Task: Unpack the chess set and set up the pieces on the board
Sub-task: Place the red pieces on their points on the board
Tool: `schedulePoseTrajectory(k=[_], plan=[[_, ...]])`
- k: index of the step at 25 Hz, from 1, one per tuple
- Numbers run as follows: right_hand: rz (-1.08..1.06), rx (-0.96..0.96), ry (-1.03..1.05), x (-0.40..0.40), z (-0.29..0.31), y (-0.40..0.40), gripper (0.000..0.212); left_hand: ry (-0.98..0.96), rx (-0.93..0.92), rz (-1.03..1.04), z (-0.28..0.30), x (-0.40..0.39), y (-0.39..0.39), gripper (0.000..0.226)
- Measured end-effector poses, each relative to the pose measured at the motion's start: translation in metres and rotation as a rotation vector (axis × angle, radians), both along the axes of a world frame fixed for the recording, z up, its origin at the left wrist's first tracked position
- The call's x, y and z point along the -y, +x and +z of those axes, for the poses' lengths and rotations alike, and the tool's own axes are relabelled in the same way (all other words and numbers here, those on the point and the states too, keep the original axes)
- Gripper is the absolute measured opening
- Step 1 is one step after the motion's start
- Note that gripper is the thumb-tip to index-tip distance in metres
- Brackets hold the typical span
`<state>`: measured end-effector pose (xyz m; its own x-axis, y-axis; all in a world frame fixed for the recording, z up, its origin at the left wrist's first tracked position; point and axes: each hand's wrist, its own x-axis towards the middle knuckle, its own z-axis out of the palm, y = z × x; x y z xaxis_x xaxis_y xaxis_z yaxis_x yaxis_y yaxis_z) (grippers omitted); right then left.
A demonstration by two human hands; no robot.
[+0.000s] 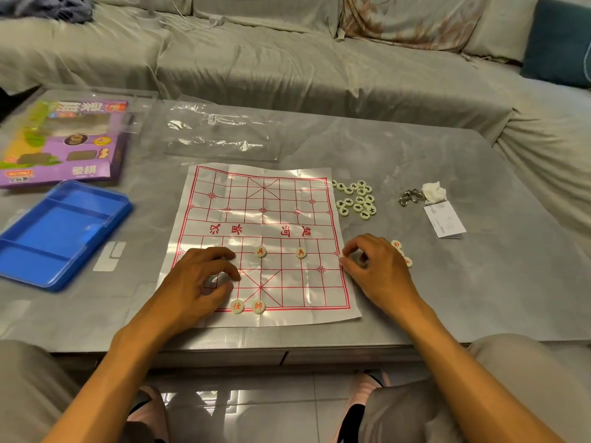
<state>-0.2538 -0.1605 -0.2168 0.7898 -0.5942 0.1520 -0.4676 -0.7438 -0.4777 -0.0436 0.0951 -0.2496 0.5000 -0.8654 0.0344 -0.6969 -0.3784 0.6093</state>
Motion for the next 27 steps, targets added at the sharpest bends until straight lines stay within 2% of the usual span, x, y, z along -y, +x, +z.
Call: schedulePoseTrajectory(k=[6, 10, 12, 14, 21, 25, 27], plan=[[0.042, -0.07, -0.049, 0.002, -0.014, 0.018, 0.022, -0.009, -0.001, -0.007, 0.0, -0.001, 0.002, 0.032], [-0.174, 0.0, -0.083, 0.008, -0.011, -0.014, 0.034, -0.011, 0.006, -0.003, 0.001, 0.001, 0.001, 0.028], [-0.291, -0.162, -0.15, 0.007, -0.012, -0.023, 0.048, -0.022, 0.008, 0.004, 0.0, 0.0, 0.003, 0.031], [-0.296, -0.277, -0.258, 0.005, -0.021, -0.025, 0.048, -0.029, 0.004, -0.004, 0.0, 0.0, 0.001, 0.038], [-0.284, -0.128, -0.326, 0.014, -0.028, -0.014, 0.024, -0.031, 0.002, -0.001, 0.001, 0.0, -0.001, 0.026], [-0.305, -0.03, -0.283, 0.011, -0.025, -0.018, 0.028, -0.034, -0.003, -0.001, 0.001, 0.001, -0.001, 0.023], [-0.314, -0.049, -0.285, 0.006, -0.025, -0.02, 0.032, -0.035, 0.0, 0.003, 0.0, 0.001, -0.001, 0.023]])
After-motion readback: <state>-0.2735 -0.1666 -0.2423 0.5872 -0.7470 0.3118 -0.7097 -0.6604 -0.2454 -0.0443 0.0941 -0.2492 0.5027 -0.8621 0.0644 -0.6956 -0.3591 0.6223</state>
